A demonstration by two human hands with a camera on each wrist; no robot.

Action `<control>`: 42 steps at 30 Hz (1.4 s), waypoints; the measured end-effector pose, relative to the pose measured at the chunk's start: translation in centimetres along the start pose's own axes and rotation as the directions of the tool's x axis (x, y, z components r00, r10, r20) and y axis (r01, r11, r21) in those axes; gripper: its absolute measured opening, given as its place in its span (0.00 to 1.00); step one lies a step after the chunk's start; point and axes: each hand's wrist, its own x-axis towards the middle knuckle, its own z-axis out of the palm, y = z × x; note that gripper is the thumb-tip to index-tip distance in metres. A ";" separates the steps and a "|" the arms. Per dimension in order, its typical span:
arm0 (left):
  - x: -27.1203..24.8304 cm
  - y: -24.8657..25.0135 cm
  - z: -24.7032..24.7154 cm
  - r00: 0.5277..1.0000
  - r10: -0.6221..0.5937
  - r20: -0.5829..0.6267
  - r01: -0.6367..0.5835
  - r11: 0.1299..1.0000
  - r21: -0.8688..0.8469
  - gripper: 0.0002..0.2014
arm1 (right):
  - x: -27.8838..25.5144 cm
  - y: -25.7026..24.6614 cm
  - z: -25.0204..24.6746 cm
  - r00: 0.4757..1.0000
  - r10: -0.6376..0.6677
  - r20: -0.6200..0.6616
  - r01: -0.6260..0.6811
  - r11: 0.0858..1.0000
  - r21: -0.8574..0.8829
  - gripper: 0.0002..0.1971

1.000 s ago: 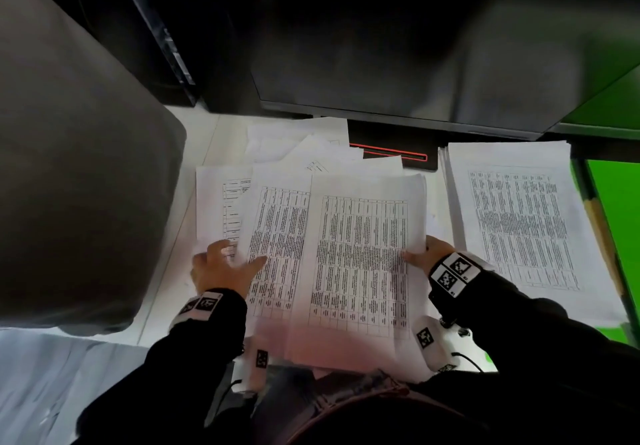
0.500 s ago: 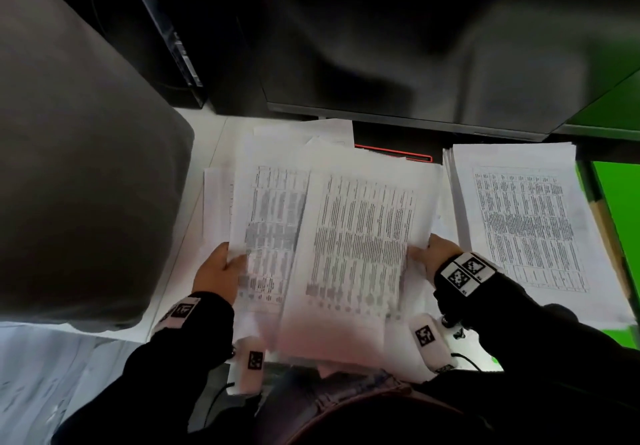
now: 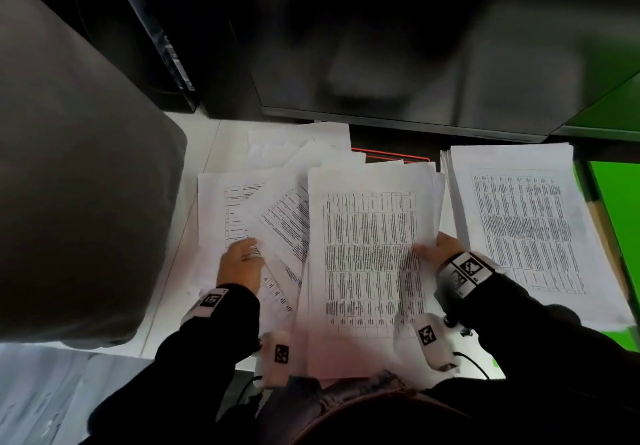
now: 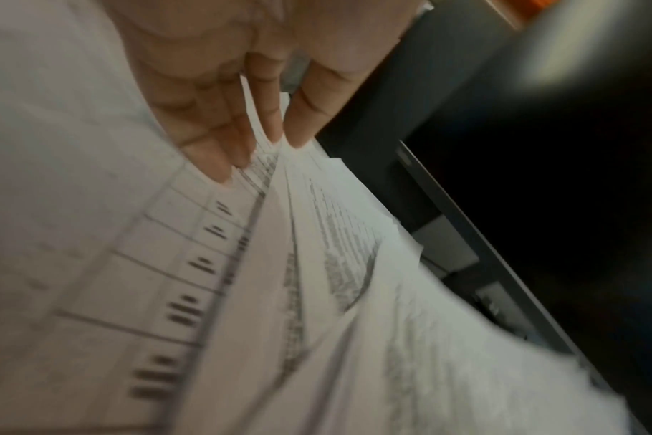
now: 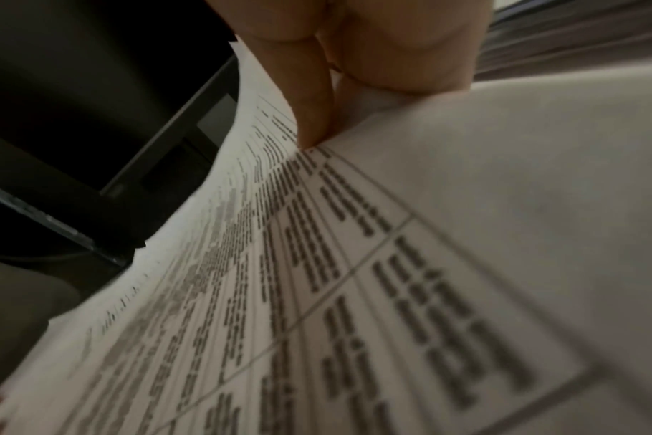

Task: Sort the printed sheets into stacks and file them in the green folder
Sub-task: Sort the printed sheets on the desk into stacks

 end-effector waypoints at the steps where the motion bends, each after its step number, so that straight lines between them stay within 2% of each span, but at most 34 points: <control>1: 0.2 0.1 -0.2 0.997 -0.048 -0.063 0.042 0.995 -0.088 0.17 | 0.2 0.1 0.0 1.000 0.014 0.000 -0.014 0.999 -0.032 0.21; 2: 0.6 0.1 0.0 0.991 -0.108 -0.079 0.092 0.978 -0.187 0.18 | 0.6 0.3 0.1 1.000 0.027 0.008 -0.027 0.997 -0.066 0.22; 4: 0.8 0.4 0.8 0.980 -0.197 0.000 0.183 0.911 -0.370 0.19 | 1.2 0.7 0.3 0.998 0.047 0.030 -0.043 0.991 -0.129 0.22; 6: 0.5 0.6 1.7 0.973 -0.213 0.094 0.233 0.880 -0.414 0.16 | 1.5 0.7 0.5 0.998 0.045 0.033 -0.038 0.982 -0.184 0.23; 8: -0.2 0.4 2.6 0.981 -0.163 0.105 0.187 0.938 -0.291 0.13 | 1.8 0.8 0.5 0.998 0.041 0.045 -0.032 0.981 -0.189 0.24; 10: -0.9 0.2 3.1 0.995 -0.075 0.071 0.078 0.996 -0.049 0.12 | 1.9 0.8 0.3 0.998 0.027 0.054 -0.016 0.979 -0.202 0.25; 12: -1.1 0.5 3.0 1.000 -0.024 0.013 0.022 0.989 0.143 0.16 | 1.8 0.8 -0.1 0.998 0.022 0.053 -0.011 0.982 -0.188 0.26; 14: -0.5 0.7 2.0 0.999 0.005 -0.042 0.004 0.980 0.198 0.19 | 1.7 0.7 -0.4 0.999 0.013 0.035 -0.007 0.988 -0.156 0.25; 17: 0.7 0.7 -0.2 0.994 0.019 -0.104 0.003 0.977 0.214 0.22 | 1.3 -0.1 -1.1 1.000 -0.028 0.003 0.028 0.982 -0.187 0.24; 21: 1.0 0.9 -2.4 0.983 0.080 -0.165 -0.046 0.978 0.203 0.16 | 0.7 -2.1 -1.9 0.993 -0.122 -0.002 0.121 0.988 -0.099 0.20; 24: 0.5 1.2 -2.6 0.985 0.108 -0.133 -0.082 0.978 0.189 0.14 | -0.2 -3.6 -1.7 0.979 -0.204 -0.002 0.203 0.979 -0.027 0.18; 28: -0.6 1.7 -1.7 0.987 0.148 -0.061 -0.142 0.986 0.091 0.10 | -1.3 -5.2 -0.8 0.962 -0.273 0.027 0.273 0.962 -0.009 0.17; 32: -1.3 1.9 -1.4 0.986 0.164 -0.014 -0.164 0.986 -0.016 0.08 | -1.9 -5.8 0.1 0.962 -0.271 0.044 0.271 0.962 0.002 0.18; 35: -0.9 1.2 -1.8 0.989 0.146 -0.013 -0.146 0.987 -0.065 0.06 | -2.2 -5.9 0.1 0.964 -0.267 0.004 0.267 0.964 -0.004 0.17; 42: -0.3 0.1 -3.4 0.987 0.133 -0.085 -0.136 0.991 -0.021 0.07 | -2.0 -5.0 -2.5 0.958 -0.250 -0.142 0.250 0.968 -0.021 0.20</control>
